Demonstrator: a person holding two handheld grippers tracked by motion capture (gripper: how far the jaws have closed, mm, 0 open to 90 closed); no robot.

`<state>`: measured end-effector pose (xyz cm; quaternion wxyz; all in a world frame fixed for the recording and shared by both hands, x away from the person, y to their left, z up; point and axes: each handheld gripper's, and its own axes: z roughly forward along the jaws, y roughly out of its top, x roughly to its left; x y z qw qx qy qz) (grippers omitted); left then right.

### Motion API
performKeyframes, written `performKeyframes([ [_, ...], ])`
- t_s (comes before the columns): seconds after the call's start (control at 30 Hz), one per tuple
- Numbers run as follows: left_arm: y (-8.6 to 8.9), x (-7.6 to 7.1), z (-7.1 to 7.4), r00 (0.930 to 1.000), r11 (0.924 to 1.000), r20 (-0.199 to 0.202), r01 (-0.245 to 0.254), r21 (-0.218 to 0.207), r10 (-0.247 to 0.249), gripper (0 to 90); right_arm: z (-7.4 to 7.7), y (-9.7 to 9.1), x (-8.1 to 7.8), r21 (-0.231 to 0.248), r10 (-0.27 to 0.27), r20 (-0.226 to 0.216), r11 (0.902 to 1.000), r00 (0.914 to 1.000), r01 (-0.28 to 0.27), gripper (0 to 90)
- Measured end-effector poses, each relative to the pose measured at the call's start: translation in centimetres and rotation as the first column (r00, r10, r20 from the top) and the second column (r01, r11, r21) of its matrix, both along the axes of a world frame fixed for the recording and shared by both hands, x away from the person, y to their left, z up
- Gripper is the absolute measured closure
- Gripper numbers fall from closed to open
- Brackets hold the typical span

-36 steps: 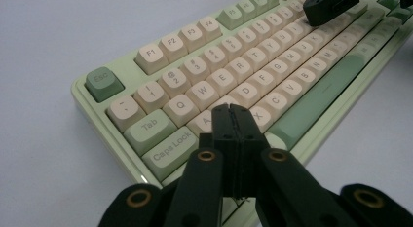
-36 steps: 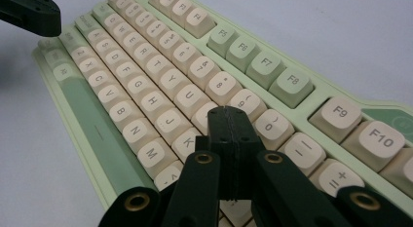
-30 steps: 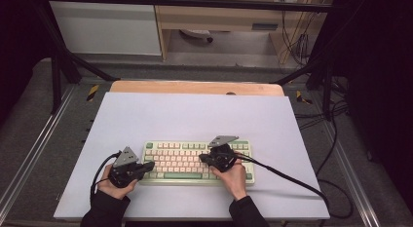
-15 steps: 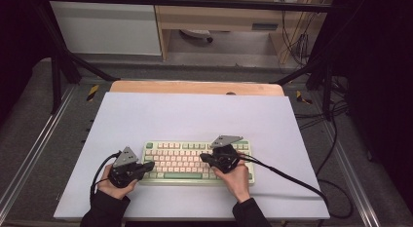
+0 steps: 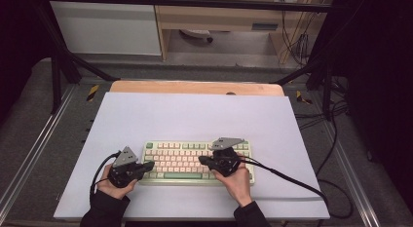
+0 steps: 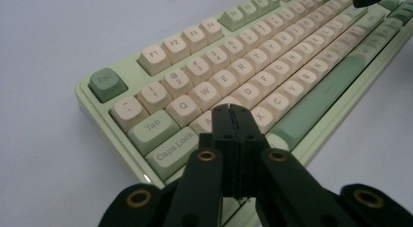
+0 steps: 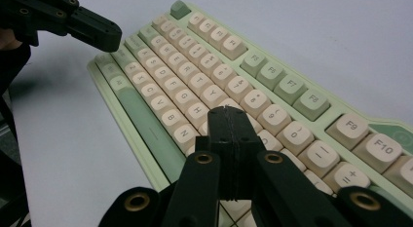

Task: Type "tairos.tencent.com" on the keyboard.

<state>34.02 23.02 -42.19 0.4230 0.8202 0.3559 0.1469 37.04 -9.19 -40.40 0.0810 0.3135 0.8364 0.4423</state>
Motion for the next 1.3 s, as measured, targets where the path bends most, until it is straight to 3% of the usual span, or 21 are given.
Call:
performKeyframes([
  [0.53, 0.0, 0.0, 0.0, 1.0, 1.0, 0.001, -0.001, 0.001, 0.001, 89.5, -1.1, 2.3, -0.5, 0.0, 0.044, -0.029, 0.999, 0.9986, -0.044, 90.0],
  [1.3, 0.0, 0.0, 0.0, 1.0, 1.0, 0.002, 0.0, 0.0, 0.0, 89.5, -2.8, 2.7, -0.3, -0.069, 0.038, -0.051, 0.9968, 0.998, -0.041, 90.0],
])
